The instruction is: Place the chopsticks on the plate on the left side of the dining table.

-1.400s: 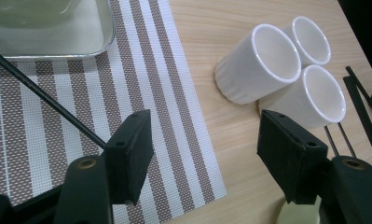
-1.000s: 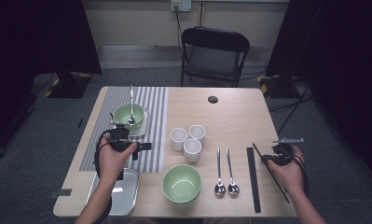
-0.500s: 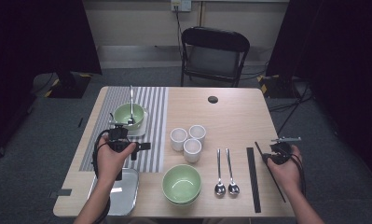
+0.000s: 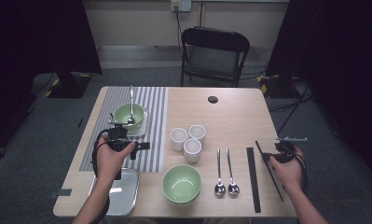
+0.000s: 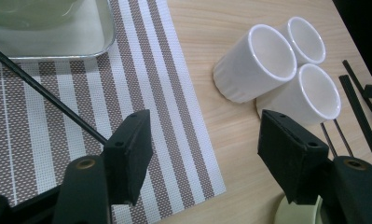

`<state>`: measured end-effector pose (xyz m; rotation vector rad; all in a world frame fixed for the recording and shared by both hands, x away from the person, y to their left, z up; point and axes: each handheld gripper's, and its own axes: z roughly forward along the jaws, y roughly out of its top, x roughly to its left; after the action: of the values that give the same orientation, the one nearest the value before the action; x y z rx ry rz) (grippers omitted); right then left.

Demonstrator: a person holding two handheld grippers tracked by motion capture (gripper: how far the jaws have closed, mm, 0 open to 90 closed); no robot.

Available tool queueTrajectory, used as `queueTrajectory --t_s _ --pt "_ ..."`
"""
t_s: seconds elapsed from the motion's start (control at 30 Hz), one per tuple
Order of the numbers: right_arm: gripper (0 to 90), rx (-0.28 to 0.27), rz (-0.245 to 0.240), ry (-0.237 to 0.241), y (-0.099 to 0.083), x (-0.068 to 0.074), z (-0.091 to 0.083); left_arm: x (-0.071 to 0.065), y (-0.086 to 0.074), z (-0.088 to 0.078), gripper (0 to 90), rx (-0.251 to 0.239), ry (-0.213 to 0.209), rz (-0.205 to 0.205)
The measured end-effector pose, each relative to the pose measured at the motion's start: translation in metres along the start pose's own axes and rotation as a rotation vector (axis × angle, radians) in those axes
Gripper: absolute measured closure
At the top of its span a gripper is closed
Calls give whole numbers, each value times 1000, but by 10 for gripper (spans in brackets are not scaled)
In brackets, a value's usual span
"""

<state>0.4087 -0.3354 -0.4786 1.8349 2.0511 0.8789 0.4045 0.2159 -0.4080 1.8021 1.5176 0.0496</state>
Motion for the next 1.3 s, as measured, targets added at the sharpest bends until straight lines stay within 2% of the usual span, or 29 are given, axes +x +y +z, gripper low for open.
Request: queueTrajectory --t_s 0.07,0.17,0.27,0.6,0.87,0.9,1.03,1.07,1.3 --pt "868 -7 -22 -10 -1 1 0 1 0 1 353 3 1 2" --pt "868 -18 -20 0 -1 0 1 0 -1 2 353 5 1 -1" --pt "868 -13 5 16 -1 0 0 0 -1 2 353 5 -5 -1" --pt "869 -49 4 59 6 2 -8 -2 -1 1 352 8 -13 7" --pt "868 -59 -7 55 11 4 -11 -4 -1 3 351 7 -16 8" --pt "868 -40 -24 38 9 4 -5 -4 -1 4 351 11 -18 8" --pt "867 -19 -22 31 4 2 7 -4 -2 6 351 13 -23 6" --pt "866 -29 -18 32 3 3 7 -4 -1 7 351 14 -20 3" --pt "840 -22 -76 6 5 11 10 -4 0 5 351 6 -20 4"
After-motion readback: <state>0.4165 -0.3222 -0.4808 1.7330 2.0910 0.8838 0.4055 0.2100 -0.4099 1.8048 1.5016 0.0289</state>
